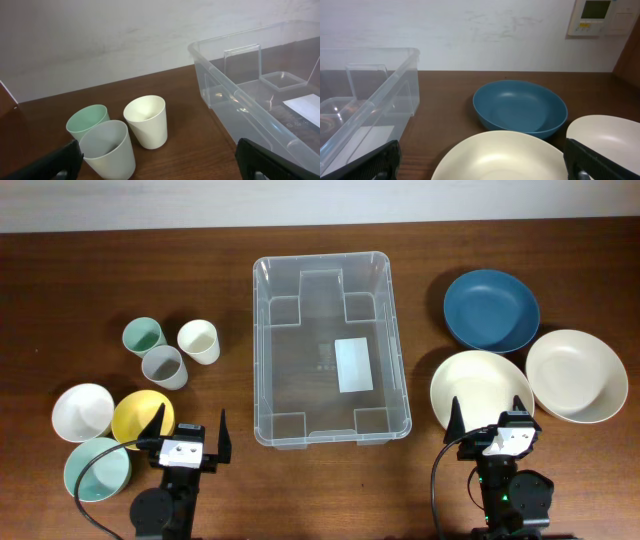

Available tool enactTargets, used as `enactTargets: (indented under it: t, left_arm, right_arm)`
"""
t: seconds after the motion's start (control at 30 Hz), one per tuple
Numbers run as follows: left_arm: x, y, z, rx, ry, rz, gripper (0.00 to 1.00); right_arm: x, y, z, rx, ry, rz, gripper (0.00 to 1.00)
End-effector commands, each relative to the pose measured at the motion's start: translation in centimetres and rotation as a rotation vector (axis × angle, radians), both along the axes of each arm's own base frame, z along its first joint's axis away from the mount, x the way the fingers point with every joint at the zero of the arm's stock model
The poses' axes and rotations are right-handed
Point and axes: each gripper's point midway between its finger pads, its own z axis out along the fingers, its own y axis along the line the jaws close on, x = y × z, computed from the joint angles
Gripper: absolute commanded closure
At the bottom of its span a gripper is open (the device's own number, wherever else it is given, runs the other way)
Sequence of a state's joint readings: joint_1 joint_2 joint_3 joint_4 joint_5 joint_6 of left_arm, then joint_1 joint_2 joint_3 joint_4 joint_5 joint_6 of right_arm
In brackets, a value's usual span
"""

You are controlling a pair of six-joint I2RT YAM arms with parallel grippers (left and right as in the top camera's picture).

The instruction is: Pack container

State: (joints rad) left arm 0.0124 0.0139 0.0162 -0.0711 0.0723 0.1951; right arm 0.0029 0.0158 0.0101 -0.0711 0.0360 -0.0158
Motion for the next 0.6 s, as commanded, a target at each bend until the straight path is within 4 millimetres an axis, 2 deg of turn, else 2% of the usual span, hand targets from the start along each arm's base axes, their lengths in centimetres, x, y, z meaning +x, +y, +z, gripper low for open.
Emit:
enactTargets:
  t: [0.0,0.2,0.57]
  left_arm:
    - [-0.02,-0.11,-0.17,0.015,-0.002,-0.009,0.0]
    - [-0.02,-0.1,-0.17,0.015,-0.002,-0.008,0.0]
    - [-0.02,-0.1,-0.18,0.015,-0.001,-0.008,0.0]
  right_arm:
    - [-0.03,0.15,-0.25,-0.003,0.005,0.007,0.01]
    - [-0.03,0.15,-0.26,0.007,0.005,0.006,0.01]
    - [-0.22,0.05,0.11,0.184,0.068,-0.02,0.01]
